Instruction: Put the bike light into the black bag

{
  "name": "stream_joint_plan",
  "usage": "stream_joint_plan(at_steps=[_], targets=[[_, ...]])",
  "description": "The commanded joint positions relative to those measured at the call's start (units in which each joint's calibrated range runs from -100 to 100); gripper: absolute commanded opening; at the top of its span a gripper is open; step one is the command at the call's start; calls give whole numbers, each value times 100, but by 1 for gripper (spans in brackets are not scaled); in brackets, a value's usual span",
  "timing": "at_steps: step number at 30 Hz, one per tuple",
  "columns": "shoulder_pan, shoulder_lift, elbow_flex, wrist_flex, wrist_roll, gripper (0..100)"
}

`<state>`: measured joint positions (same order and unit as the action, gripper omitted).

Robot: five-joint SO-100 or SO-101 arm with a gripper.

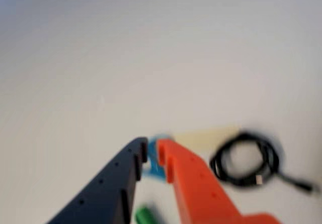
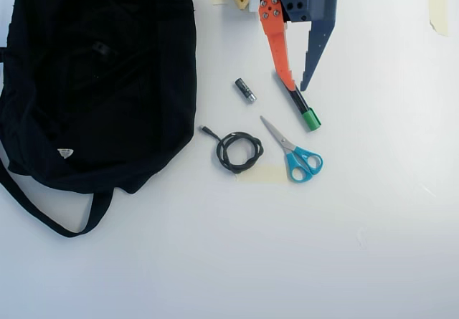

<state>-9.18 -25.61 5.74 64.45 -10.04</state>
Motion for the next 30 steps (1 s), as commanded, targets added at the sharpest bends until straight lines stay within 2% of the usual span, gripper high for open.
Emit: stream_joint_plan(at_steps=[1, 6, 17, 30], targets=[[-174, -858, 585, 635, 39, 2], [-390, -1812, 2050, 411, 715, 2], [-91, -3289, 5239, -269, 757, 2], [-136, -7323, 8743, -157, 768, 2]])
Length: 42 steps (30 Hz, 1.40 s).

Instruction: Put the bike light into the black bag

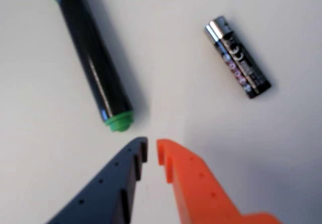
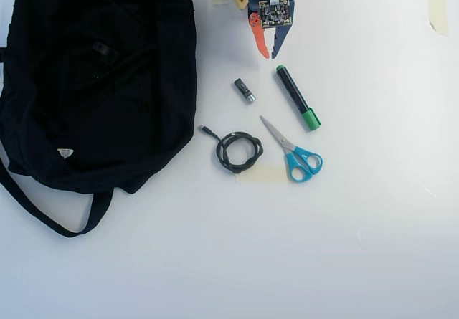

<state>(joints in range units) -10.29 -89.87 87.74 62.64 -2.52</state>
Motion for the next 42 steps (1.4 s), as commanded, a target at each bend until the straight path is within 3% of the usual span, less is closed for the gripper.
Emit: stream_joint_plan(at_steps=[1, 6, 12, 42], targets=[[-18, -955, 696, 58, 16, 2], [-48, -980, 1155, 144, 16, 2], [-108, -980, 1155, 971, 16, 2], [-48, -980, 1155, 962, 10, 2]])
